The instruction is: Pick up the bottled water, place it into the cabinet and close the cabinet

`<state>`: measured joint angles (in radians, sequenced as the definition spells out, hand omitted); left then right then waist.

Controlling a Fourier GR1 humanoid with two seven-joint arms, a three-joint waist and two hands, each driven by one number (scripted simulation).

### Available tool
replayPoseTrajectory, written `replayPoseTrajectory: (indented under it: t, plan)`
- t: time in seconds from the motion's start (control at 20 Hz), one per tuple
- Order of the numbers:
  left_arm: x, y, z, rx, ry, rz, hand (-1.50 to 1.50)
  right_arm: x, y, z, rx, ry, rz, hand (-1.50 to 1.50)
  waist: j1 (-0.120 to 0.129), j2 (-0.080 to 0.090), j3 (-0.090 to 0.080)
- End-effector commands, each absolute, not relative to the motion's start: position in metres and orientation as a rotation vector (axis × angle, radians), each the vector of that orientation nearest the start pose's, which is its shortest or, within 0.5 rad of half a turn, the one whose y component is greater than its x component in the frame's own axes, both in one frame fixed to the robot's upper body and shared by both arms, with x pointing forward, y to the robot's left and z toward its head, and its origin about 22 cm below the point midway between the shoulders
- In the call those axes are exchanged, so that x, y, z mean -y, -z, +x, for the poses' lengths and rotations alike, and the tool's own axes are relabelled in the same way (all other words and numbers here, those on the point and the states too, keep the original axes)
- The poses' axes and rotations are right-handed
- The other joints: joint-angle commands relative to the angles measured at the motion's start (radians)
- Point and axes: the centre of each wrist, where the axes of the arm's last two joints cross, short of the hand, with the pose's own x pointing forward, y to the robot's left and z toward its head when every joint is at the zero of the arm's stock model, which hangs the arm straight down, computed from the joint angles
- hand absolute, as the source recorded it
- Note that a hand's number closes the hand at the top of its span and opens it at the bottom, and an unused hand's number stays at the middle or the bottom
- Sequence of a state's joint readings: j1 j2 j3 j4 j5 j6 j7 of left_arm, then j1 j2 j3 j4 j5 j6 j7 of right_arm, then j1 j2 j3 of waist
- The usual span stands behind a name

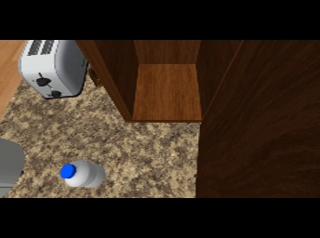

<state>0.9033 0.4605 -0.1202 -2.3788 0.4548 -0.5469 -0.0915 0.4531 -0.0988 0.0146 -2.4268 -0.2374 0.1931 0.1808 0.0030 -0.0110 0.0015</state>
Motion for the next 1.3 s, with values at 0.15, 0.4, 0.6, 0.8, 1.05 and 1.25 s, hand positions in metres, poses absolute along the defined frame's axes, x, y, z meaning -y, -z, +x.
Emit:
replayPoseTrajectory:
  t: [0.15,0.4,0.6,0.8,1.05,1.25]
  plan:
    - [-0.288,-0.126,0.041,1.665,0.277,-0.559,-1.50,0.253,-0.161,0.077,1.915,-0.056,0.224,-1.50,-0.011,0.002,-0.001]
    - [-0.310,-0.120,0.052,1.645,0.299,-0.480,-1.50,0.261,-0.167,0.082,1.929,-0.095,0.236,-1.50,-0.018,0.009,-0.001]
    - [-0.329,-0.099,0.069,1.624,0.306,-0.418,-1.50,0.258,-0.167,0.073,1.903,-0.098,0.242,-1.50,-0.029,0.009,-0.003]
    - [-0.335,-0.095,0.092,1.618,0.288,-0.396,-1.50,0.263,-0.162,0.076,1.901,-0.102,0.256,-1.50,-0.036,0.011,-0.002]
    - [-0.329,-0.077,0.111,1.610,0.359,-0.344,-1.50,0.266,-0.160,0.065,1.893,-0.103,0.244,-1.50,-0.043,0.007,-0.003]
    - [-0.329,-0.056,0.146,1.623,0.370,-0.335,-1.50,0.274,-0.152,0.076,1.897,-0.120,0.265,-1.50,-0.043,0.012,-0.003]
